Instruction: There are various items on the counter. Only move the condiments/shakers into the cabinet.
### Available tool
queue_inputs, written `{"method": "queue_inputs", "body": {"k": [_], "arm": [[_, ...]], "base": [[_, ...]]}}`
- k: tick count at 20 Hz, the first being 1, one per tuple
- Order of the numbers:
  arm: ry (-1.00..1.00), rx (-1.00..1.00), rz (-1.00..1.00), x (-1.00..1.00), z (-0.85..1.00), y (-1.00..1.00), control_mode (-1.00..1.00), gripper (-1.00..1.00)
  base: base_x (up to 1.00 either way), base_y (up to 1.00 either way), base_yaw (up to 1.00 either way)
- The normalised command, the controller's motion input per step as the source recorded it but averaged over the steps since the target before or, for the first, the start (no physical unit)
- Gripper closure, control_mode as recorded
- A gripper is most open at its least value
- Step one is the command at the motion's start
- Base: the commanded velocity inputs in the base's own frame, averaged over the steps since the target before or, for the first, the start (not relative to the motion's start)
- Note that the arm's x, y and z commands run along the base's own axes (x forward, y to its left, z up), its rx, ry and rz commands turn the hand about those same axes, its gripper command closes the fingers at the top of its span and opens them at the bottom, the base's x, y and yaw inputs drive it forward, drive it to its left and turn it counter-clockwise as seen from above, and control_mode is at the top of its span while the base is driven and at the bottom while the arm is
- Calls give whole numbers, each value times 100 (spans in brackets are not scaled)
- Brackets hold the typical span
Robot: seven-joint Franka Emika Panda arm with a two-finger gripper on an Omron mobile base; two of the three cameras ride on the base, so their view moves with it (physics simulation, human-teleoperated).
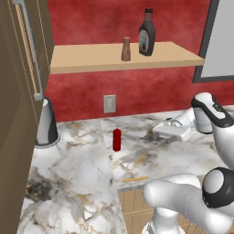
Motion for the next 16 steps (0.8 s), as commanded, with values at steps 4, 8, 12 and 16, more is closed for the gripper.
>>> {"method": "queue_inputs", "body": {"k": [4,8,12,16], "arm": [[-5,0,0,0,0,7,-100,-100],[-3,0,-1,0,0,1,-100,-100],[-14,0,-10,0,0,0,-100,-100],[-21,0,-14,1,0,0,-100,-100]], "base": [[0,0,0],[0,0,0],[0,0,0],[0,0,0]]}}
